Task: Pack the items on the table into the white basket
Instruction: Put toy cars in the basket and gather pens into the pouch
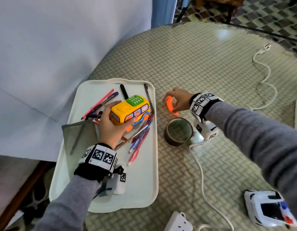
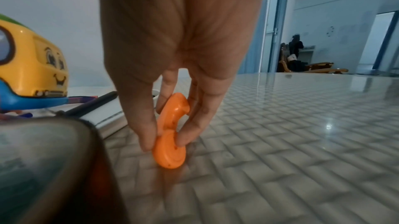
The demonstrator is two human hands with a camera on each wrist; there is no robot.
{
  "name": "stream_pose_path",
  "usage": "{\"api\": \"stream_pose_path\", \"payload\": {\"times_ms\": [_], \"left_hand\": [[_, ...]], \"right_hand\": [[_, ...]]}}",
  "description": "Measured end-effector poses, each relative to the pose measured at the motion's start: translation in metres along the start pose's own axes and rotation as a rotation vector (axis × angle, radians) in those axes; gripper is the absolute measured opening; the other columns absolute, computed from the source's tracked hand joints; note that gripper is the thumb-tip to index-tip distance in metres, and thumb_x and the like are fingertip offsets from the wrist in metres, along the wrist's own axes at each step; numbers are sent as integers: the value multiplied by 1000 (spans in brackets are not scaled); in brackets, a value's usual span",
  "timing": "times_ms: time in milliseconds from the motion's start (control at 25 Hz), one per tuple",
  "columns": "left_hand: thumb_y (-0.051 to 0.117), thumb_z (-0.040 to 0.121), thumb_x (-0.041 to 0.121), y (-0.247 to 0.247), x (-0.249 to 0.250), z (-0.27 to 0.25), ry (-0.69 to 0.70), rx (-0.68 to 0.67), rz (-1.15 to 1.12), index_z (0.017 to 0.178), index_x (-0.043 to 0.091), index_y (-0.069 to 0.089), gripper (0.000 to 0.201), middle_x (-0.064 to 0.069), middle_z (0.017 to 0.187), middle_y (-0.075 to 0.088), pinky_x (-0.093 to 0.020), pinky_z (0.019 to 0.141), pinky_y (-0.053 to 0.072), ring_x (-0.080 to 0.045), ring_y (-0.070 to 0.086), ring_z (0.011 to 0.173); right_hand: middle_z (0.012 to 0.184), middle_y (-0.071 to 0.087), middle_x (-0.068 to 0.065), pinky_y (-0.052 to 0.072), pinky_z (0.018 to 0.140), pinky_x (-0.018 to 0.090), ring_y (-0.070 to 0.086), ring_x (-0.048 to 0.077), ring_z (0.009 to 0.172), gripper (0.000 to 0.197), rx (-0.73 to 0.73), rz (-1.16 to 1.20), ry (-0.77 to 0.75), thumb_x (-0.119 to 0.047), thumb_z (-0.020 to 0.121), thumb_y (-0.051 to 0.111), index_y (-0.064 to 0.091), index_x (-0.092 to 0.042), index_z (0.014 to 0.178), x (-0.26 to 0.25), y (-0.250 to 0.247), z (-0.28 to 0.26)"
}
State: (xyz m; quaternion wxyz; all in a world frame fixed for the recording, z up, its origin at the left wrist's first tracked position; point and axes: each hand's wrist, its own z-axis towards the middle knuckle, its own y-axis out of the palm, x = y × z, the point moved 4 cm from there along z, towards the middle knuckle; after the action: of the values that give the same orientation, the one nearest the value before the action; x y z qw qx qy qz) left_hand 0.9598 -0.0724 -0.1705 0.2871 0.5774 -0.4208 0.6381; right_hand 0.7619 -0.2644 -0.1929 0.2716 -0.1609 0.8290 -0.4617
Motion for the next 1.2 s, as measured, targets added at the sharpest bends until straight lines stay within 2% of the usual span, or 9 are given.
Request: {"api": "stream_pose_path", "payload": {"times_ms": [120, 280, 400, 480, 560, 680, 800, 880, 1200], "left_hand": [[82, 65, -1, 8, 6, -5, 11, -8, -17, 118, 11, 55, 61, 21, 101, 57, -9, 72, 49, 14, 59, 88], [85, 62, 3, 12, 21, -13, 62, -17, -23, 116, 17, 55, 63, 19, 104, 59, -13, 77, 50, 8, 60, 92], [85, 63, 2, 19, 42, -24, 122, -54, -15, 115, 17, 56, 62, 16, 105, 60, -10, 77, 48, 10, 59, 92], [85, 63, 1, 26, 56, -33, 155, -104, -21, 115, 16, 55, 62, 12, 105, 62, -10, 77, 48, 10, 60, 92], [88, 61, 11, 34, 73, -48, 198, -151, -18, 116, 17, 56, 64, 3, 108, 64, -18, 81, 51, 1, 62, 97], [86, 55, 43, 49, 97, -73, 256, -196, 4, 118, 27, 55, 72, -2, 114, 63, -39, 88, 53, -16, 63, 105], [84, 52, 51, 60, 121, -99, 309, -190, 27, 119, 34, 48, 78, -1, 111, 61, -46, 84, 53, -18, 63, 100], [84, 51, 53, 64, 138, -119, 347, -177, 39, 117, 35, 43, 81, -2, 104, 60, -47, 78, 54, -20, 63, 94], [81, 60, 57, 86, 181, -175, 580, -209, 178, 112, 35, 44, 68, 9, 105, 57, -43, 81, 50, -15, 55, 100]], "right_hand": [[121, 42, 17, 50, 85, 35, 58, 31, 95, 58, 36, 128, 10, -1, 69, 77, 57, -13, 122, 3, -2, -17], [106, 52, 11, 46, 68, 18, 58, 23, 85, 49, 254, 257, -17, -7, 68, 81, 61, -12, 112, 5, -25, -47], [92, 65, 10, 53, 74, 31, 66, 26, 81, 28, 481, 532, 30, -8, 72, 78, 61, -17, 92, 4, -47, -84], [84, 63, 5, 56, 71, 31, 67, 21, 73, 26, 567, 719, 51, -5, 76, 74, 54, -17, 86, -3, -55, -112], [85, 61, 5, 58, 71, 39, 70, 27, 71, 25, 634, 910, 2, 1, 80, 68, 49, -16, 82, -17, -61, -145], [87, 58, 6, 57, 68, 37, 65, 25, 73, 22, 762, 1107, -72, 5, 83, 64, 53, -14, 87, -36, -65, -195], [86, 64, 3, 51, 68, 20, 60, 8, 75, 19, 779, 1096, -117, -4, 85, 66, 65, -11, 103, -48, -56, -236], [84, 68, 1, 47, 65, 15, 60, 0, 71, 17, 803, 1013, -113, -12, 85, 69, 69, -10, 102, -51, -48, -263], [92, 73, 14, 56, 70, 34, 67, 23, 79, 19, 870, 1199, -150, -10, 86, 68, 71, -14, 104, -45, -38, -338]]}}
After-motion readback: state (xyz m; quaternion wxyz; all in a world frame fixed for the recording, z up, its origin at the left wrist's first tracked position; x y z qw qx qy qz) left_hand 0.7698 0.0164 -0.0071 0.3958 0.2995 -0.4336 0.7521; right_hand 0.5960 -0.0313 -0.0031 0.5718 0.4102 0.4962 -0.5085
